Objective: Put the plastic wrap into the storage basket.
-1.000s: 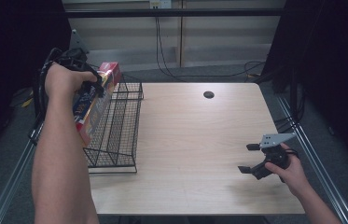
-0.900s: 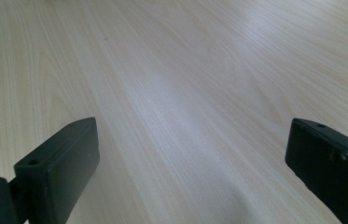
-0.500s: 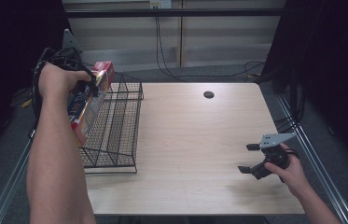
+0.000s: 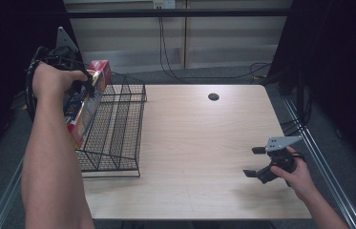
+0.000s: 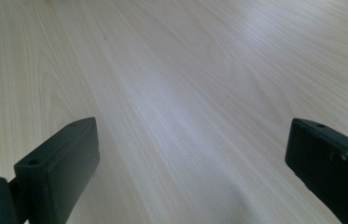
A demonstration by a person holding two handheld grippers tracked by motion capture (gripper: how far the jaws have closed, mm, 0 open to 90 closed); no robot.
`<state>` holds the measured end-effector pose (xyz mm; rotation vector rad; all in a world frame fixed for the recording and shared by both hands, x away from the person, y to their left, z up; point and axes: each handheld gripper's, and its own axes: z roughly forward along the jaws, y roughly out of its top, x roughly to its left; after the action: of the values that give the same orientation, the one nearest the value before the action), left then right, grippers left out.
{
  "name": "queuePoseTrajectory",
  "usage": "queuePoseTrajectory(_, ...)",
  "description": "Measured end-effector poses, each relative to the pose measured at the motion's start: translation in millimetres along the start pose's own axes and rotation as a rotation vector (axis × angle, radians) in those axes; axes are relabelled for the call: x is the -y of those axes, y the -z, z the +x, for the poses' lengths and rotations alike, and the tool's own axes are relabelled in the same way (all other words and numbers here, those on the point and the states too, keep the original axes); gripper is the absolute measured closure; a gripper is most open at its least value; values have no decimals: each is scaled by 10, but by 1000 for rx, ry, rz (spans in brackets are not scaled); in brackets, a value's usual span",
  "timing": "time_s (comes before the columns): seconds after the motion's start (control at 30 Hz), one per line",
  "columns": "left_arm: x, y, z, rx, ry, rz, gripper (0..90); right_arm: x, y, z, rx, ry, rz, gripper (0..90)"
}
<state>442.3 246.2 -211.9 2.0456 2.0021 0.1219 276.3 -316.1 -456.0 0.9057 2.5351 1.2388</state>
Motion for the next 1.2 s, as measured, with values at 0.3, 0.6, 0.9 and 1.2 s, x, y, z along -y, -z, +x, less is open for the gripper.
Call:
queuePoseTrajectory(0.3,-1,5,67,-3,11,9,460,3,-1,0,0,-3,-1,28)
queuePoseTrajectory(0.6,-4,24,156,-27,14,-3,460,6,2,-4,5,5,-6,28)
queuePoseTrajectory(0.9,9,-89,227,-43,49,-2,460,4,0,3,3,2,-7,28)
queuePoseTrajectory(1.2,22,-187,301,-61,63,5,458,8,-5,-2,4,1,-4,28)
